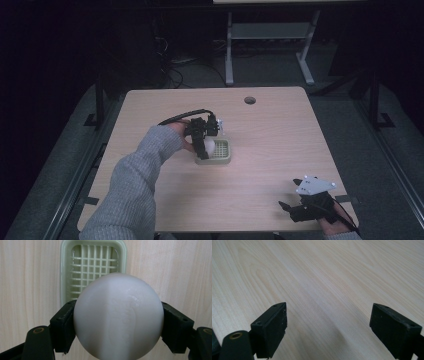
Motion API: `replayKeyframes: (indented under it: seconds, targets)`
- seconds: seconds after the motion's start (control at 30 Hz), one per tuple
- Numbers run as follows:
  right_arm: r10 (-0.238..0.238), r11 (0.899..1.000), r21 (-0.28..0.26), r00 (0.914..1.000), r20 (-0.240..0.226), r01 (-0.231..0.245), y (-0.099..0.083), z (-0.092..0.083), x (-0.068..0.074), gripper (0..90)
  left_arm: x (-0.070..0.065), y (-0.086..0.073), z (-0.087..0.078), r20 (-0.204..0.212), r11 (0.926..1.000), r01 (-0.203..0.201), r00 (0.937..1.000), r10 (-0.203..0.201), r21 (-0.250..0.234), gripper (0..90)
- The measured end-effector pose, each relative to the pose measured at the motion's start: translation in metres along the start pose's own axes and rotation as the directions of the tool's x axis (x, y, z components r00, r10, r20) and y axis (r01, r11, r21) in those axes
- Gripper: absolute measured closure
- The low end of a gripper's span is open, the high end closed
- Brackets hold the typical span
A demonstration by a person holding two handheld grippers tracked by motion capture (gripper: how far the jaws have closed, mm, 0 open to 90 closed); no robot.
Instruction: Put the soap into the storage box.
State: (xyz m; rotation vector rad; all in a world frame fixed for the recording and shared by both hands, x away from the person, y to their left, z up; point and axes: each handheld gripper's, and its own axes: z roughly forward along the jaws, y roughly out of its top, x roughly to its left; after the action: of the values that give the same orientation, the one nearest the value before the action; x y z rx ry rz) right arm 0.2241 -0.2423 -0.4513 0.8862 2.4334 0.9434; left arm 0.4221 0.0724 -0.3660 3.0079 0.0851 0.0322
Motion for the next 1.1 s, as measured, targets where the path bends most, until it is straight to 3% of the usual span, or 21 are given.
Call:
replayKeyframes:
  seconds: [0.67, 1.1]
  targets:
    - [-0.009, 1.000, 0.002, 1.0000, 0.001, 0.009, 0.000, 0.000, -0.001, 13.9, 0.020, 0.008, 0.019, 0.019, 0.9990, 0.044, 0.9989, -0.044, 0.000, 24.4]
    - [-0.009, 1.000, 0.002, 1.0000, 0.001, 0.009, 0.000, 0.000, -0.001, 14.0, 0.025, 0.016, 0.031, 0.015, 0.9987, 0.048, 0.9987, -0.048, 0.015, 24.3]
